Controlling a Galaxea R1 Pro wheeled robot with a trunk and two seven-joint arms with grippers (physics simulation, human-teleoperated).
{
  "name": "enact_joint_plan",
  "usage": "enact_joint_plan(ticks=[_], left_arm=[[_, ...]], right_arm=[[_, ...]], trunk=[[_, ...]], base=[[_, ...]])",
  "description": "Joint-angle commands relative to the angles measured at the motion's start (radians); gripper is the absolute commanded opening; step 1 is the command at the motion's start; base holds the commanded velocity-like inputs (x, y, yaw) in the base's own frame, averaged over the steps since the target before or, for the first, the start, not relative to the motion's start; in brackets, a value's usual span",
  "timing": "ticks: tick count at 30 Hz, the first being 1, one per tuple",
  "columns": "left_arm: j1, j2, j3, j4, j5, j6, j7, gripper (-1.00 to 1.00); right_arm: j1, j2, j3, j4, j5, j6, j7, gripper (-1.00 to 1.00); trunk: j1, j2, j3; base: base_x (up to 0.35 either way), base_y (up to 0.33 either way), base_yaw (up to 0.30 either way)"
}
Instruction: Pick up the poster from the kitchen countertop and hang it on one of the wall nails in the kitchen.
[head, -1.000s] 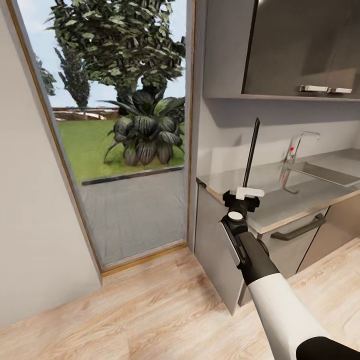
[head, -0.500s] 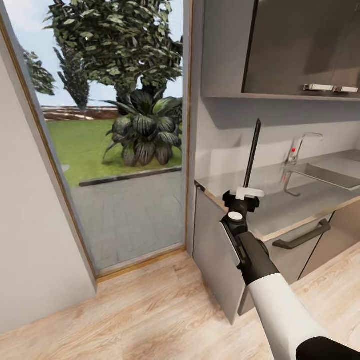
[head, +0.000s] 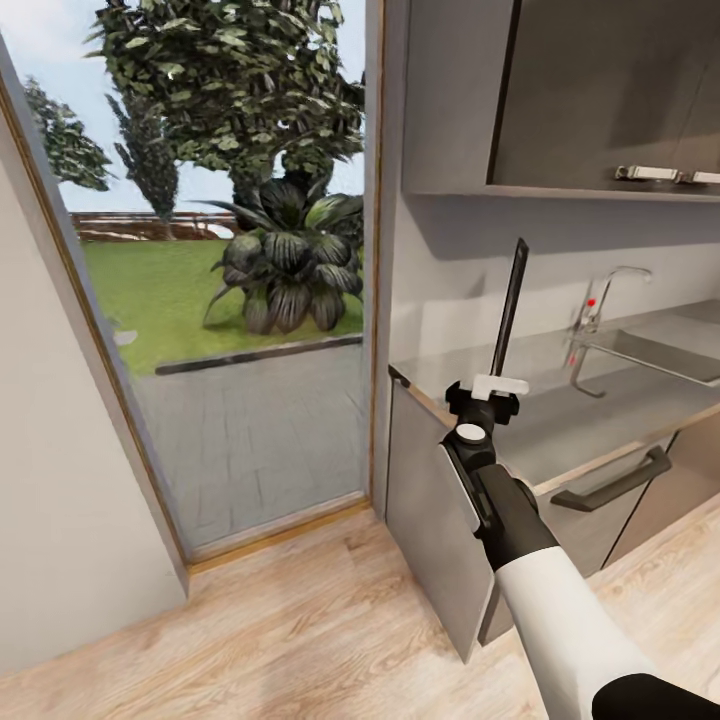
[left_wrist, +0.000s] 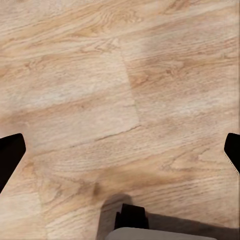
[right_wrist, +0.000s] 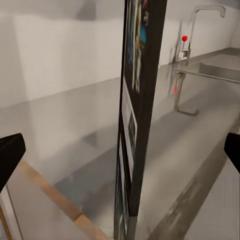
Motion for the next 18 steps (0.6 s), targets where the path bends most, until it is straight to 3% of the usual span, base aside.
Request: enact_joint_plan(ticks=[1,18], left_arm=[[0.000,0.000,0.001,-0.001,0.000,-0.002,0.000,1.00],[0.000,0.001,0.001,-0.001,0.000,-0.002,0.000,1.00]], right_arm=[[-0.001,0.000,0.003,-0.001,-0.006,0.005,-0.007,1.00],[-0.001,0.000,0.003,-0.003,-0.006,0.005,-0.008,1.00]], trunk=[[0.000,0.000,-0.001],[0.000,0.000,-0.001]], base=[[0.099,-0.030,0.000],[0.042,-0.025,0.000]])
